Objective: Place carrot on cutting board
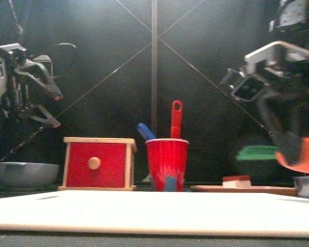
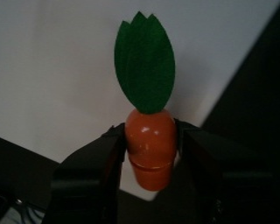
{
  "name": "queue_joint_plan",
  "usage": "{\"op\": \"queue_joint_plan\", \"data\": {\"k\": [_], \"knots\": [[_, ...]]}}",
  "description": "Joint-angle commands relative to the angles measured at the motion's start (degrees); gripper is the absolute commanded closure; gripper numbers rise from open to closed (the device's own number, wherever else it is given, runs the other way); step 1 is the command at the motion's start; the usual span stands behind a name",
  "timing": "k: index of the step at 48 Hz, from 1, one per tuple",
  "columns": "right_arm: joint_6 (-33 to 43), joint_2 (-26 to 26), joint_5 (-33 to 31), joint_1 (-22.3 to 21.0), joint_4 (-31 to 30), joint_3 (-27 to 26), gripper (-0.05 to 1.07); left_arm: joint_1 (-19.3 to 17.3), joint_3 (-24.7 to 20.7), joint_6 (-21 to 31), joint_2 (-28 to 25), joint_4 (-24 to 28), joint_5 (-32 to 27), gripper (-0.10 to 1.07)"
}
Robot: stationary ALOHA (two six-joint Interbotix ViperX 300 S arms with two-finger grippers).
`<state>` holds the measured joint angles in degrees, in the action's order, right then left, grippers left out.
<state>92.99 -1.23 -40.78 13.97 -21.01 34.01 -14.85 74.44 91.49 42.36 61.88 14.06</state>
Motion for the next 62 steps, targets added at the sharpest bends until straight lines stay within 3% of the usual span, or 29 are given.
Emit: {"op": "queue_joint_plan", "data": {"k": [1, 13, 27, 34, 44, 53, 62], "knots": [[-1.4, 0.7, 2.0, -2.9, -2.2, -3.2, 0.36, -0.1, -1.3, -0.2, -0.2, 0.1, 0.4, 0.0], [-8.4, 6.9, 6.4, -6.6, -1.7, -8.7, 0.36, 0.3, -1.7, -0.3, -0.2, 1.8, 1.2, 0.0], [-11.7, 10.9, 6.4, -7.0, 1.3, -11.3, 0.35, 2.8, -5.4, -0.4, -0.8, 9.1, 3.6, 0.0], [-11.7, 12.4, 6.2, -7.0, 1.4, -12.0, 0.34, 4.5, -7.0, -4.3, -2.9, 10.5, 3.4, 0.0], [-11.7, 12.9, 5.2, -7.0, 1.1, -12.1, 0.21, 4.8, -7.2, -13.9, -6.7, 4.8, 4.0, 0.0], [-11.9, 12.1, 4.7, -6.9, -0.3, -12.7, 0.06, 4.8, -6.6, -23.2, -6.8, -2.9, 4.6, 0.0], [-11.9, 9.1, 3.7, -6.6, -5.3, -13.4, 0.04, 4.7, -5.1, -32.2, -6.7, -11.4, 8.1, 0.0]]}}
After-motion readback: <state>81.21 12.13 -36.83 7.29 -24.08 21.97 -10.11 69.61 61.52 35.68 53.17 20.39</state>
